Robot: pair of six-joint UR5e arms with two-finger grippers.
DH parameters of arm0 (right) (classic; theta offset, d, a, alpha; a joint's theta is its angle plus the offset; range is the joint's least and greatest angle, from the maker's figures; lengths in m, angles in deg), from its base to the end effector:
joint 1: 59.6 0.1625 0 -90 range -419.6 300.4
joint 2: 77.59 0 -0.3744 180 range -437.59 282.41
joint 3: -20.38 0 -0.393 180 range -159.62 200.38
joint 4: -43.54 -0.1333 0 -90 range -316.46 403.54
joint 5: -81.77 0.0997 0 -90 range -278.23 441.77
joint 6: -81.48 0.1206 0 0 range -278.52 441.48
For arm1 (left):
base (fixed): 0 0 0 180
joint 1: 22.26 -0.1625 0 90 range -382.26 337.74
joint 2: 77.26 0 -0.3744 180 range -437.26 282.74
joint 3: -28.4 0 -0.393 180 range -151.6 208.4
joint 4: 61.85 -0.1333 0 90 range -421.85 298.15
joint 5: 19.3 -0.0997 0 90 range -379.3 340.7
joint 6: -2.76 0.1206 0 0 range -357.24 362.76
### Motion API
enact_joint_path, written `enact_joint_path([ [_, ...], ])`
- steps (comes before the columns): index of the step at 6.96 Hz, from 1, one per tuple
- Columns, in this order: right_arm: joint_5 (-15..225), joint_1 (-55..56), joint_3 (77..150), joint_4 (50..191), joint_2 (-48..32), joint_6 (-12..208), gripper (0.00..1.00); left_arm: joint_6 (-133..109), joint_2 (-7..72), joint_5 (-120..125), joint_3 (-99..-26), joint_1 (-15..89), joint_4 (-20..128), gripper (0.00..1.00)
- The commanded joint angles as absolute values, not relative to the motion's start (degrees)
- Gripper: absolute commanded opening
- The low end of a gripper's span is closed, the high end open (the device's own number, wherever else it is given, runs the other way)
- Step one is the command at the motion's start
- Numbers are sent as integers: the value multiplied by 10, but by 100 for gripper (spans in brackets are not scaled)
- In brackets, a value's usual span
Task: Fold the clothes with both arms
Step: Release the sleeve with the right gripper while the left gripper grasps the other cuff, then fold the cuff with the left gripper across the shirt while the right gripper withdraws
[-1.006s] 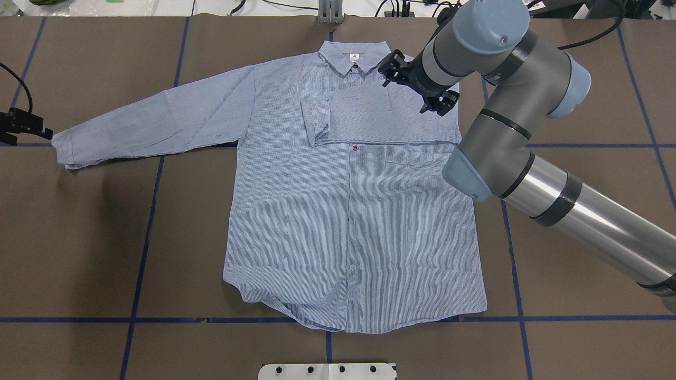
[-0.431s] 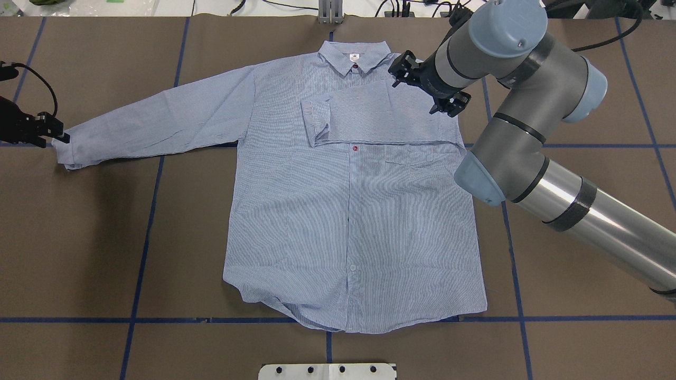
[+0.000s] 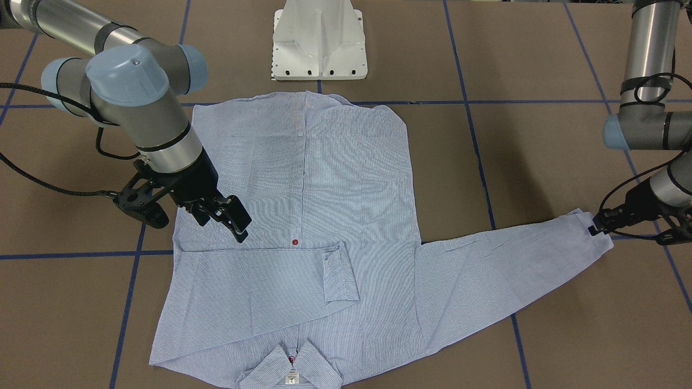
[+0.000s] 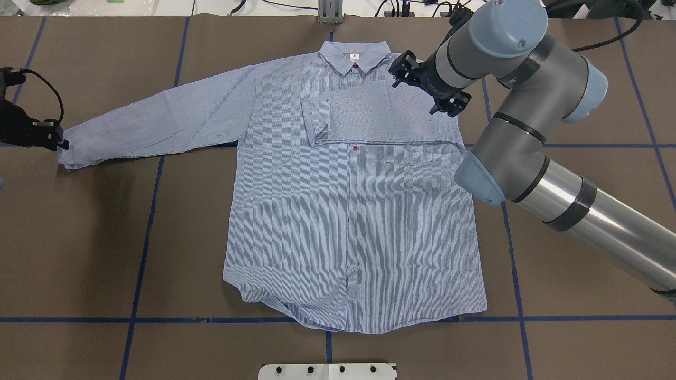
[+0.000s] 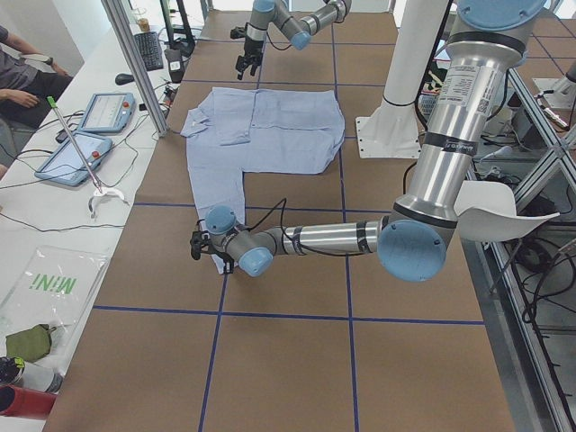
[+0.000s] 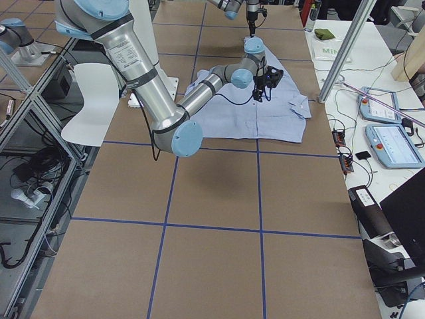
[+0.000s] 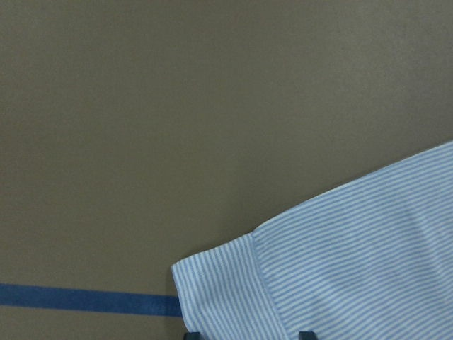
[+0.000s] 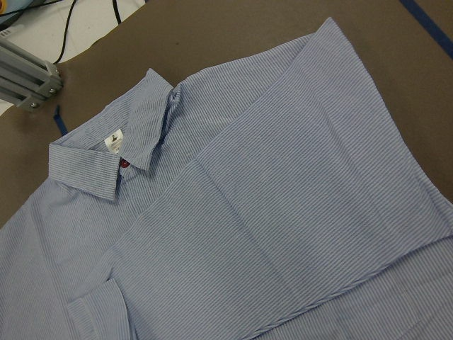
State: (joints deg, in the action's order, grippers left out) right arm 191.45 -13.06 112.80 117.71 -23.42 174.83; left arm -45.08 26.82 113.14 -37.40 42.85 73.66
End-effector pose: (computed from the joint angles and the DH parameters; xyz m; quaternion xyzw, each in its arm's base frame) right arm -0.3993 -0.5561 0.2086 0.0233 -0.4725 0.2997 0.8285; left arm 0.2100 -0.5759 0.6095 0.0237 0.4457 -0.0689 0.8922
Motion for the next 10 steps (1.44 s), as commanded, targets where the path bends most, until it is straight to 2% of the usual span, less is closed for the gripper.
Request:
enact_joint_path([
  [1,1915,-131,1128,1177,-236,1749,100,-450,270,1132,-388,428,732,0],
  [2,1916,-128,1129,1177,-236,1749,100,-454,273,1132,-408,428,724,0],
  [3,1927,-111,1136,1181,-235,1748,100,-455,305,1132,-456,428,642,0],
  [4,1955,-84,1136,1179,-222,1746,100,-477,366,1133,-506,428,519,0],
  [5,1980,-55,1137,1177,-199,1702,100,-568,409,1141,-532,405,494,0],
  [7,2054,29,1140,1179,-137,1536,100,-764,551,1136,-494,308,526,0],
  [9,2099,76,1137,1178,-86,1446,100,-896,705,1039,-391,229,548,0],
  [10,2113,84,1138,1176,-72,1436,100,-947,754,1025,-348,211,588,0],
])
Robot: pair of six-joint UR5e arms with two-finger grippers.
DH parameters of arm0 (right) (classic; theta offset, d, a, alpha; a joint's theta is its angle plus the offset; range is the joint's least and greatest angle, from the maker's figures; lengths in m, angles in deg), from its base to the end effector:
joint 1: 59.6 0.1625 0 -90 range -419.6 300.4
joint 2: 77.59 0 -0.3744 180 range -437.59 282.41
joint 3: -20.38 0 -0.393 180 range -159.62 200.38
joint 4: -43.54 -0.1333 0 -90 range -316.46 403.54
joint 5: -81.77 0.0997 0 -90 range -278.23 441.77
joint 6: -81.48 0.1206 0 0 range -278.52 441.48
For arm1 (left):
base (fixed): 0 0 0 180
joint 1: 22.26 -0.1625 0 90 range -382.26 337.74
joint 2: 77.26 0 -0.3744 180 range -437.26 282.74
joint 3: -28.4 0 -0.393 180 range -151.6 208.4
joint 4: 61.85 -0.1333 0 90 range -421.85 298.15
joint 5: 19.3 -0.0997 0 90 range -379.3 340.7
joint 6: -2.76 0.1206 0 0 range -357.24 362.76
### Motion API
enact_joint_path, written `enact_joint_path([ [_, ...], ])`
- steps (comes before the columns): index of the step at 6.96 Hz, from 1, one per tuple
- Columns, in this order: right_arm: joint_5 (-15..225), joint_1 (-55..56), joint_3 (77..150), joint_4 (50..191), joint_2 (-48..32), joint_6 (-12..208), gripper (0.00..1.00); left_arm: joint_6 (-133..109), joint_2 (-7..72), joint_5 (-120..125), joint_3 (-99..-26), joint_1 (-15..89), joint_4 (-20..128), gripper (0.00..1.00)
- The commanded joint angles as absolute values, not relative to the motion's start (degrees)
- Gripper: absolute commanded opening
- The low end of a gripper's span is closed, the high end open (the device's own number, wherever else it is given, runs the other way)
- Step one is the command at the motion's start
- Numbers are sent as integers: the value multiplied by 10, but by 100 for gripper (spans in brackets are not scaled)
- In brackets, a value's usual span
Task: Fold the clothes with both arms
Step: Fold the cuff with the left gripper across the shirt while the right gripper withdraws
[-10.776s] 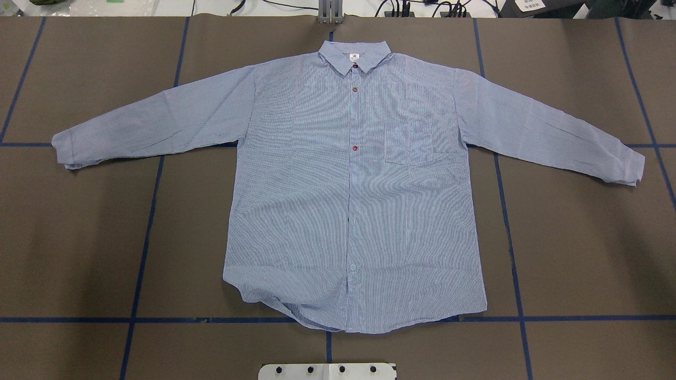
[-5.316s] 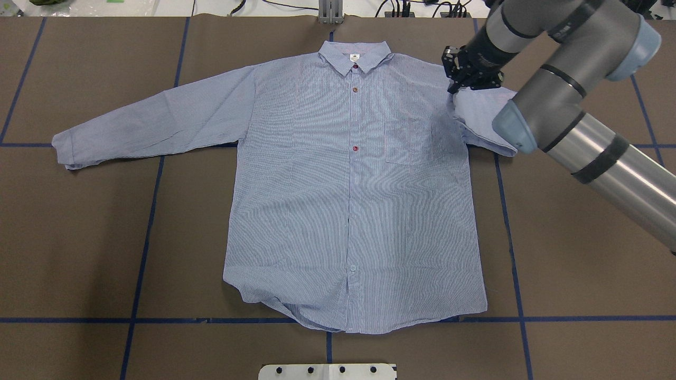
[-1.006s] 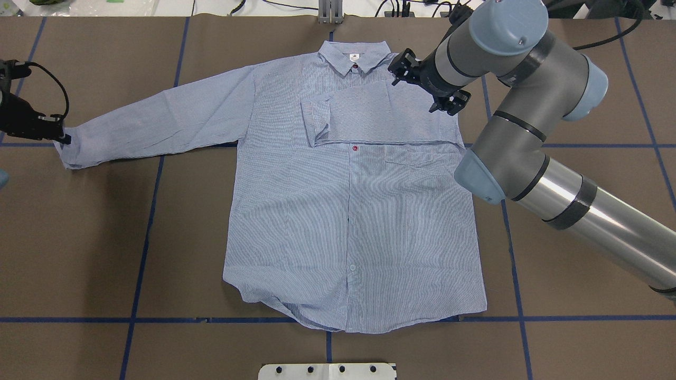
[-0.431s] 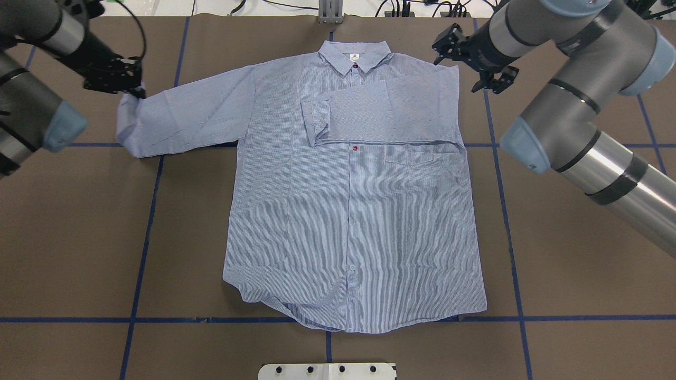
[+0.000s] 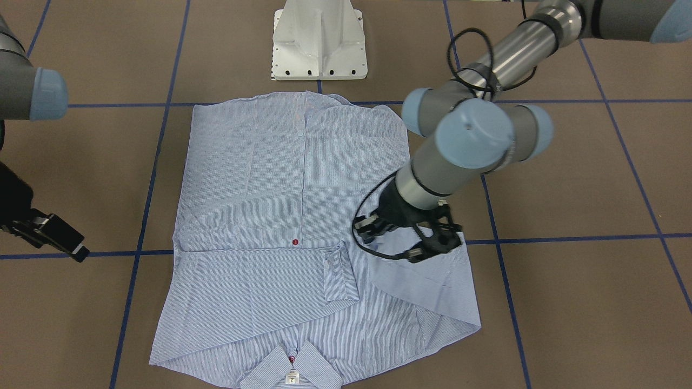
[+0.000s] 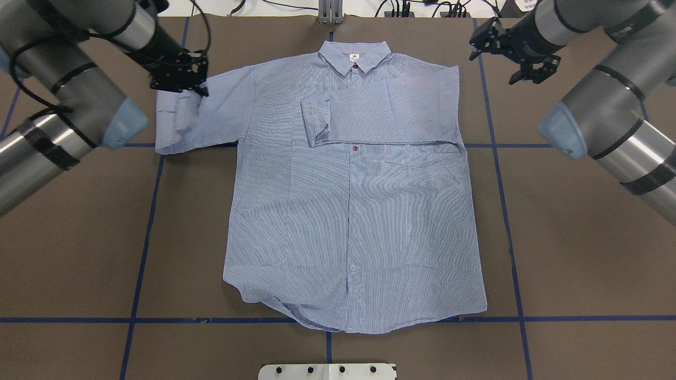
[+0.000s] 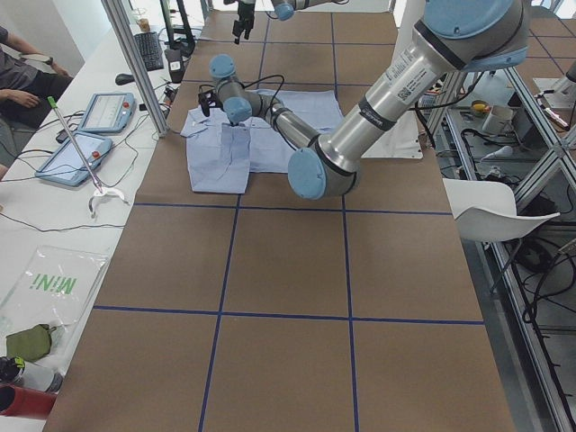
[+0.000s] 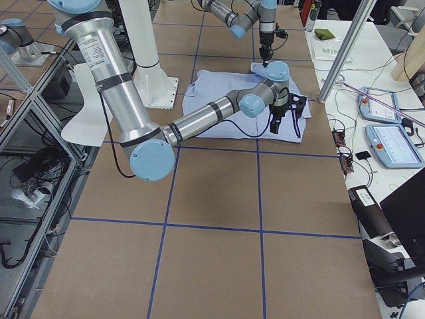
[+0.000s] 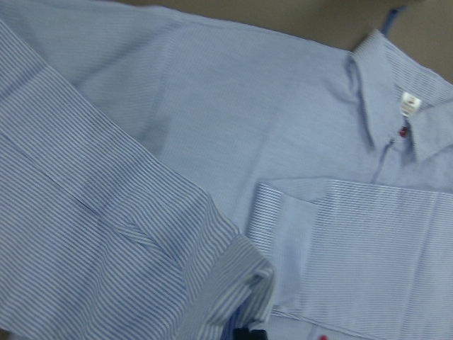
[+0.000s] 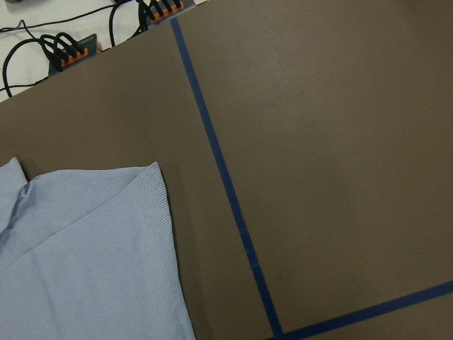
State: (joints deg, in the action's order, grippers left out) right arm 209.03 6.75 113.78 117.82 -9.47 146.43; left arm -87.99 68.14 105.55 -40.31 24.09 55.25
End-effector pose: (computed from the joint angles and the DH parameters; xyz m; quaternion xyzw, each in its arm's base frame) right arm -0.1987 -0.6041 0.3491 0.0285 -0.4459 0.2083 0.8700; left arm 0.4837 -0.6004 0.1150 -0.0494 0.5477 -0.1883 0.8137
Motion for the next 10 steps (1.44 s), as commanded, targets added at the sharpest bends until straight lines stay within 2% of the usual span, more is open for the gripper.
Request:
enact_joint_path([
  [1,2114,85,1138,1176,-70,1436,100,-982,798,978,-298,200,618,0],
  [6,2112,85,1138,1175,-68,1434,100,-1030,848,893,-259,168,641,0],
  [7,2111,85,1136,1175,-68,1434,100,-1029,848,878,-249,160,661,42],
  [8,2111,84,1137,1175,-64,1435,100,-1028,852,878,-249,158,664,74],
  [9,2111,83,1142,1175,-64,1446,100,-1030,857,878,-254,158,662,81],
  [10,2115,80,1149,1176,-62,1452,100,-1027,852,885,-294,160,655,81],
])
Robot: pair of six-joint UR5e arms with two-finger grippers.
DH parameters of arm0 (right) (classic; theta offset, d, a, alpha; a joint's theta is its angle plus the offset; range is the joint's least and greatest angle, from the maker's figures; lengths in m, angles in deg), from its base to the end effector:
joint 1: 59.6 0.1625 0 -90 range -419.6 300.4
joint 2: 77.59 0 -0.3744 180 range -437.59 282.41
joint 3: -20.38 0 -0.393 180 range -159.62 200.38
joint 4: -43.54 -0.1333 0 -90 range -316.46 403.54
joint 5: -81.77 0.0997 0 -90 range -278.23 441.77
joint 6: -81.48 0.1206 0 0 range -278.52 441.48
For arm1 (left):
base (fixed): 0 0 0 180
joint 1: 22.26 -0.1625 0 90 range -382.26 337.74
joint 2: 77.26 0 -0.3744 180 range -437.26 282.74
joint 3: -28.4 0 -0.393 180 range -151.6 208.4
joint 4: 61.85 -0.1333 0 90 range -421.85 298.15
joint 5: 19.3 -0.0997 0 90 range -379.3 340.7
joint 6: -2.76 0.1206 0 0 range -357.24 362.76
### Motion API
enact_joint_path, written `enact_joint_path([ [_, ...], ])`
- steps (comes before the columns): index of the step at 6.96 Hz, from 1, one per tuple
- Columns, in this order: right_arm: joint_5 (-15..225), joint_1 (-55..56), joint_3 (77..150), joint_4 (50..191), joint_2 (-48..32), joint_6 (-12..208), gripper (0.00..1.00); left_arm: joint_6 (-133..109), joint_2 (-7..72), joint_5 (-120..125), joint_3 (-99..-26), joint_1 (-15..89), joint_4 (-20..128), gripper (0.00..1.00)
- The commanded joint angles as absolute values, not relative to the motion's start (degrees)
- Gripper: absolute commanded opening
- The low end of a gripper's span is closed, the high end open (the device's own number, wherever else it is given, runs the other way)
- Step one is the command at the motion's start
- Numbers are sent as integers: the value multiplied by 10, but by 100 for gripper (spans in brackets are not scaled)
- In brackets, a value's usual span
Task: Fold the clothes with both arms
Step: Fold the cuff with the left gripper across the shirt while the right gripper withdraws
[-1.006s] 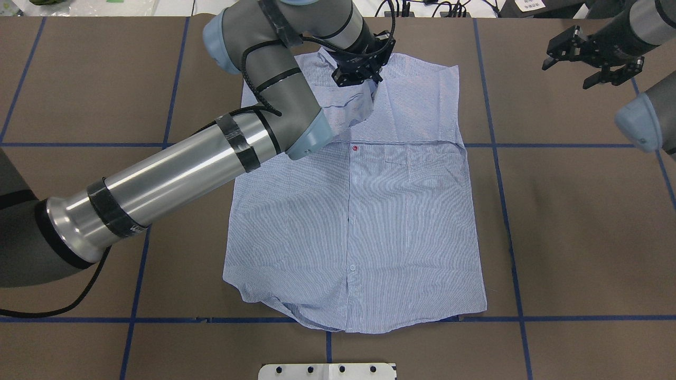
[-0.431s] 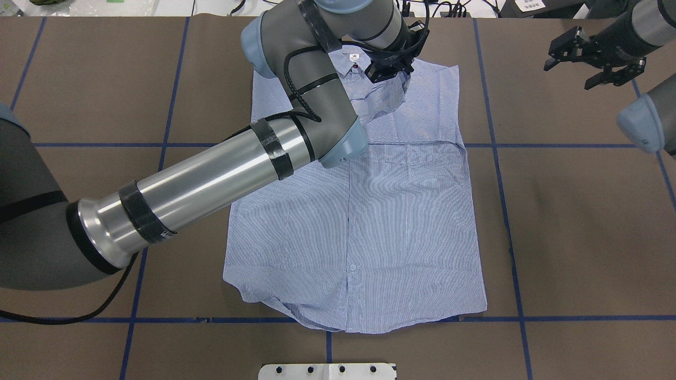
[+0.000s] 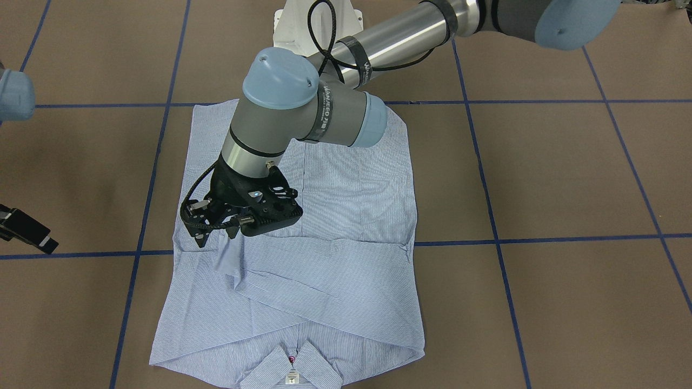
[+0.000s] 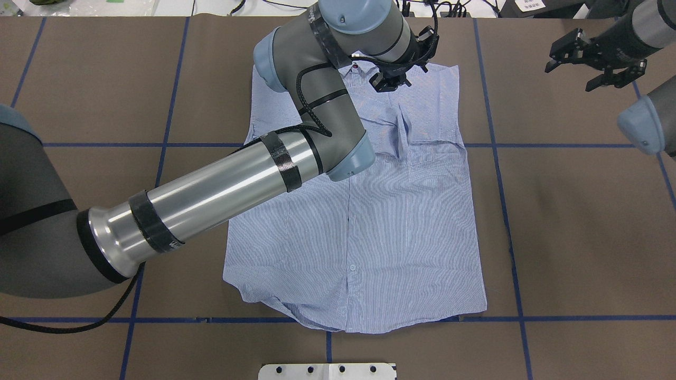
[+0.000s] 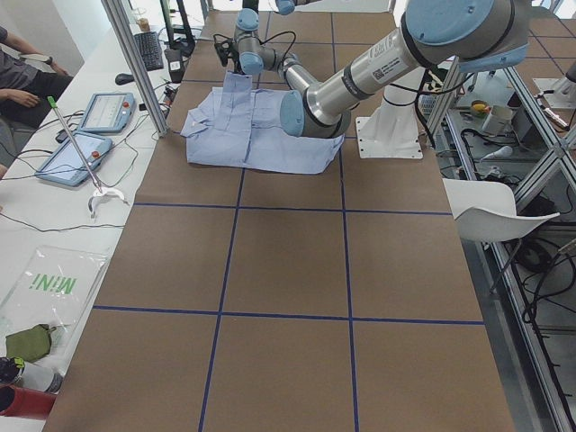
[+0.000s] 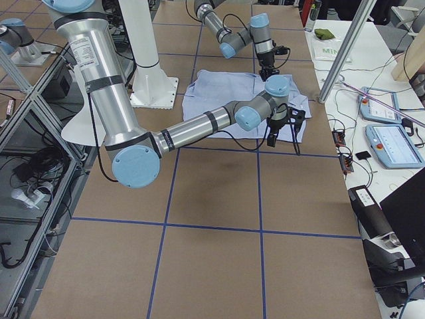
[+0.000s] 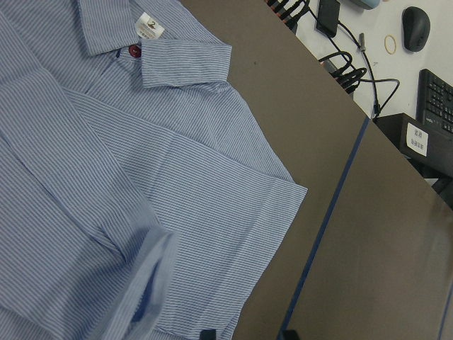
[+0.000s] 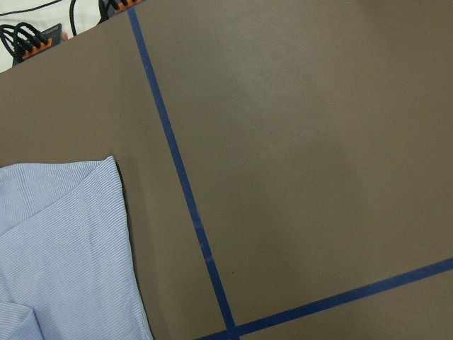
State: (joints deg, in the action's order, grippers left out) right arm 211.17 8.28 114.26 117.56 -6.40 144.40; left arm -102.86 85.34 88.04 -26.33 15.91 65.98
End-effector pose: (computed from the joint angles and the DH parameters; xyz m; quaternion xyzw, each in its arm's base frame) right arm -0.1806 -0.5952 0.3758 0.0148 -0.4451 0.2051 0.8716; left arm 0.5740 -0.5750 -0.0307 0.0007 0.6146 -0.2724 0.7403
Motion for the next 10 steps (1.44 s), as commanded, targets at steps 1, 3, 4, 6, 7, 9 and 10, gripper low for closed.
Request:
enact_joint_path([
  [1,2113,41,1187,1175,-47,1487,100,-1023,809,909,-351,161,644,80],
  [3,2007,-87,1324,1172,28,1644,100,-983,657,923,-574,168,575,77],
  [4,1934,-167,1397,1172,86,1713,100,-927,601,923,-640,183,545,76],
  [6,1851,-318,1462,1173,133,1892,100,-854,484,922,-753,222,541,73],
  [7,1773,-410,1470,1173,153,1960,99,-830,453,923,-791,241,540,72],
  [9,1694,-508,1460,1173,174,2025,96,-830,455,922,-798,242,523,72],
  [10,1685,-512,1451,1173,175,2029,92,-830,453,921,-802,243,522,72],
])
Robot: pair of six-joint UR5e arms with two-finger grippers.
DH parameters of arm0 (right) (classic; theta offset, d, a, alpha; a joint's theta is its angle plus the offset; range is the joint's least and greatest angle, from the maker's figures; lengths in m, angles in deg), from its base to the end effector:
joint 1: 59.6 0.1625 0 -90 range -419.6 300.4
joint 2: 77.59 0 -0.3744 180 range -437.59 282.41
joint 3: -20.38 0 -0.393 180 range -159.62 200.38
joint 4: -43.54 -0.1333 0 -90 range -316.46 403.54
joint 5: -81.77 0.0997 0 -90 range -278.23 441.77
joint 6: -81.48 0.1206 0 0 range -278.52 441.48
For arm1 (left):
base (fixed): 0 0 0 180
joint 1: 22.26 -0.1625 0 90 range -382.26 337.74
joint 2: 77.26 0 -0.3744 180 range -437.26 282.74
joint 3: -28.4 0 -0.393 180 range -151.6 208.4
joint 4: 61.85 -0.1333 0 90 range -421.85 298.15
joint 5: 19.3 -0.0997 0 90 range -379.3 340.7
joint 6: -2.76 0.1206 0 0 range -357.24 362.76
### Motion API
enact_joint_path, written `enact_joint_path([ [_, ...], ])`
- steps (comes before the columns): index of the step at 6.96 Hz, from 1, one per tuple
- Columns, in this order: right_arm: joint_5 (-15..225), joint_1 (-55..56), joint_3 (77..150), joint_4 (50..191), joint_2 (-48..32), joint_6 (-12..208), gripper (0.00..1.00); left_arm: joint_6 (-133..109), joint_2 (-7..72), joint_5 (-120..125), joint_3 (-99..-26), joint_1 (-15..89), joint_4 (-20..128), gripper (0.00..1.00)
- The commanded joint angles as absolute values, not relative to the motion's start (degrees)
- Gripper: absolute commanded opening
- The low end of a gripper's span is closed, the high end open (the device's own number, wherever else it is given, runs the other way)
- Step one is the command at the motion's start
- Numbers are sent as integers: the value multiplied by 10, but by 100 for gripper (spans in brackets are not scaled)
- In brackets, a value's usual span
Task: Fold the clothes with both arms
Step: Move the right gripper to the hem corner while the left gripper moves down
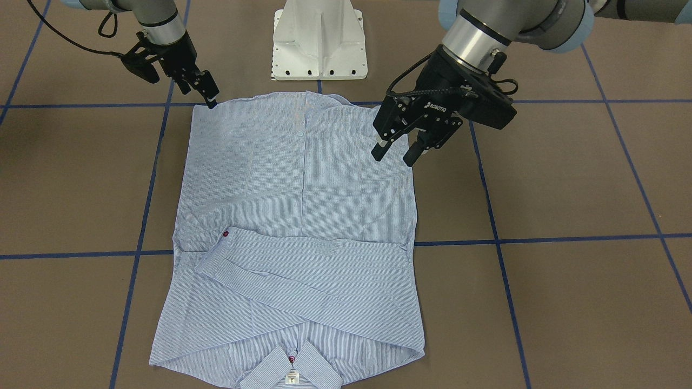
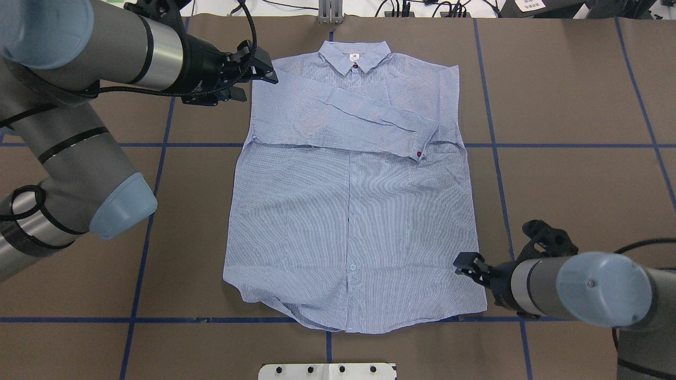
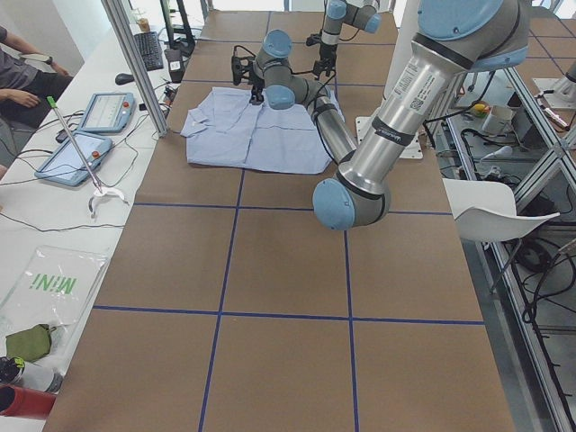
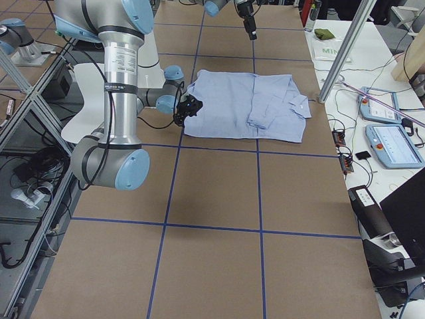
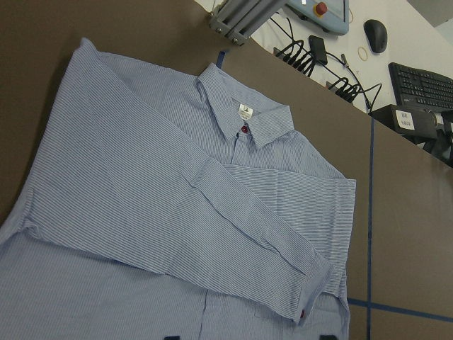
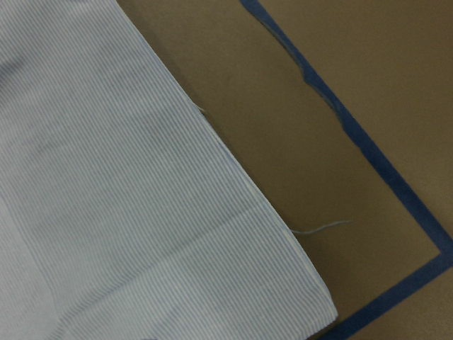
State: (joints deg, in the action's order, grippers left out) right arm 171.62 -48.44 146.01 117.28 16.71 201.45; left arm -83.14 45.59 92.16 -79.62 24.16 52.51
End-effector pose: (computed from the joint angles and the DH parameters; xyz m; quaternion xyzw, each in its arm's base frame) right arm -0.4293 -0.2209 0.3392 -0.0647 -0.3982 0.3219 0.8565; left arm 0.3387 -0.4853 0.1044 0.1225 0.6053 -0.1750 0.7668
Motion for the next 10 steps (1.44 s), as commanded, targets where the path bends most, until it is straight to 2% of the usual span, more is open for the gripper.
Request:
enact_joint_path([
  [1,1679,-518,1427,1174,177,2029,90,-830,451,920,-803,243,521,72],
  [3,1680,-518,1424,1174,176,2029,80,-833,452,919,-811,243,518,72],
  [5,1680,-518,1426,1174,174,2029,60,-834,451,918,-815,243,519,72],
  [8,1679,-518,1423,1174,171,2029,57,-833,449,918,-815,244,518,72],
  [9,1679,-518,1424,1174,170,2029,54,-834,448,918,-815,242,518,72],
  [10,1680,-519,1422,1174,170,2029,44,-834,446,918,-815,242,518,72],
])
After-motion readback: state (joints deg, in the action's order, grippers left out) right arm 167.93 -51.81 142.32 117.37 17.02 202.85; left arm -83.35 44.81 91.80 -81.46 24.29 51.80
